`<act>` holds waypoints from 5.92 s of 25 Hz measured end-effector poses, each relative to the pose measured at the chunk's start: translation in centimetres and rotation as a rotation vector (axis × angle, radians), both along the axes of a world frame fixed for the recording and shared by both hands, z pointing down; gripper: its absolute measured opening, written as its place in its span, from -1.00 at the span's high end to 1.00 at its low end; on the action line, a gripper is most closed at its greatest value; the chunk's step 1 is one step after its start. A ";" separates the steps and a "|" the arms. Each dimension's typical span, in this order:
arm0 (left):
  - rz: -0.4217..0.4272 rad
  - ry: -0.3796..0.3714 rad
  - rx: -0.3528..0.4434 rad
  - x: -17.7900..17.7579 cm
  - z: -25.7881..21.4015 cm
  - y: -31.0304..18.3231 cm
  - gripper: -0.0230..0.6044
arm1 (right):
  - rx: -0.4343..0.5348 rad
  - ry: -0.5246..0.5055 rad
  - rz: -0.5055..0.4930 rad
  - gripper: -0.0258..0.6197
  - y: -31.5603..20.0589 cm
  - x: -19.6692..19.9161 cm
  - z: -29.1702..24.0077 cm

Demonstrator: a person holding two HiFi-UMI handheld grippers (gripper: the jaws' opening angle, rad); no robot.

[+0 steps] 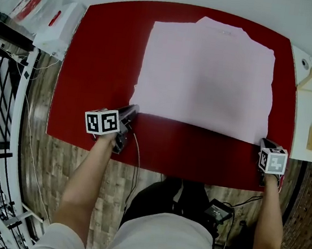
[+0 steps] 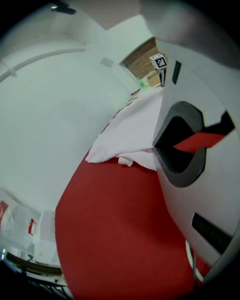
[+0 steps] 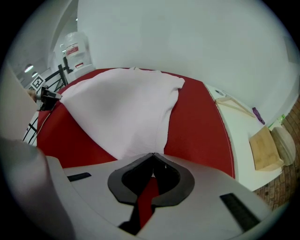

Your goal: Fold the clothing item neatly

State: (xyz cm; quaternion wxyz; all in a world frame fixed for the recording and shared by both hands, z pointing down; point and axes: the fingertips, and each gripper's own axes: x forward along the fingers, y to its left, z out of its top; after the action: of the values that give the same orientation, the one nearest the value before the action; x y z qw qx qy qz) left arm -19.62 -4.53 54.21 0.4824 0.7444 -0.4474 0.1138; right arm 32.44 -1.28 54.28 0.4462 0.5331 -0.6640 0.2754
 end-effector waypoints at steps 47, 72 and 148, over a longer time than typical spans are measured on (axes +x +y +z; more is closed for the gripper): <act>0.093 0.004 0.059 -1.5 -4.2 8.6 0.90 | 0.144 0.029 0.075 0.87 4.3 2.4 -5.4; 0.105 0.136 0.355 9.9 -16.1 29.8 0.90 | 0.327 -0.274 -0.173 0.87 22.2 -7.1 -14.7; 0.395 0.340 0.430 13.9 -24.2 45.3 0.90 | 0.541 -0.428 -0.089 0.88 39.6 -15.5 -27.2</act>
State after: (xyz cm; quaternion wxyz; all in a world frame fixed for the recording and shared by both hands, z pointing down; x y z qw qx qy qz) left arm -5.69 40.75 30.01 0.3507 0.9098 -0.2211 -0.0177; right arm 16.99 38.34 27.11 0.1512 0.5328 -0.8140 0.1753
